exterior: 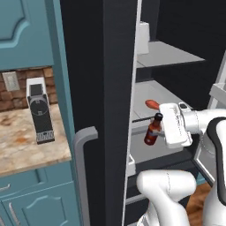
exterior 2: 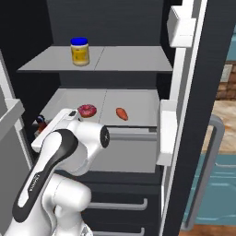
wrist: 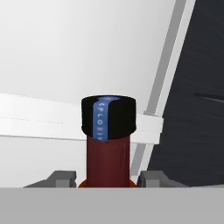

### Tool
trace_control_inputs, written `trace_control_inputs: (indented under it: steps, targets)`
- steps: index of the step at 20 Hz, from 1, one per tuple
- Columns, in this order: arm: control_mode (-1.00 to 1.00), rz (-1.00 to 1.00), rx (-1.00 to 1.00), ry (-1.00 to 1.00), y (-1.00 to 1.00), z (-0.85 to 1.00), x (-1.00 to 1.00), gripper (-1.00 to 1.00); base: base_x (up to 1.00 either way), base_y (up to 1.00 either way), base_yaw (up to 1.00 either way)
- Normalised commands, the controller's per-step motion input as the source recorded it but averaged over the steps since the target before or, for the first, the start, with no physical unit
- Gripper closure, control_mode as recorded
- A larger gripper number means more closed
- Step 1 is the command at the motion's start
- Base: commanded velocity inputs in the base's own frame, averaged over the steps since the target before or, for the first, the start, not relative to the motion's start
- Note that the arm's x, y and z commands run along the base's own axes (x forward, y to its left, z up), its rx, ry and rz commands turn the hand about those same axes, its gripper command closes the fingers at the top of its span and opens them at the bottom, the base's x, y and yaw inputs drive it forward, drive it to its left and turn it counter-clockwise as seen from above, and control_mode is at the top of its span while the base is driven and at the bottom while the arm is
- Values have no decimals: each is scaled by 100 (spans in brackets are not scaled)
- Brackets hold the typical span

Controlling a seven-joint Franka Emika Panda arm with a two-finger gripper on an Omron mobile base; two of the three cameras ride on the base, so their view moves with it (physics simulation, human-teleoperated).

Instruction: Place the condiment bottle and mayonnaise from the counter to the top shelf of the fridge. If the existing items in the fridge are on the top shelf, move them to other shelves.

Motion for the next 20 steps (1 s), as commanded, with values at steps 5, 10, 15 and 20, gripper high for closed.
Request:
trace_control_inputs:
  steps: [5, 10, 15, 20]
  targets:
    - [100, 0, 0, 0, 0, 0, 0, 100, 5, -19, 4]
    - [-100, -12, 1, -12, -23, 38, -1, 100, 0, -1, 0]
    - [-100, -33, 5, -25, -49, 95, -8, 100, 0, 0, 0]
    - [-100, -41, 7, -8, -63, 100, 3, 100, 0, 0, 0]
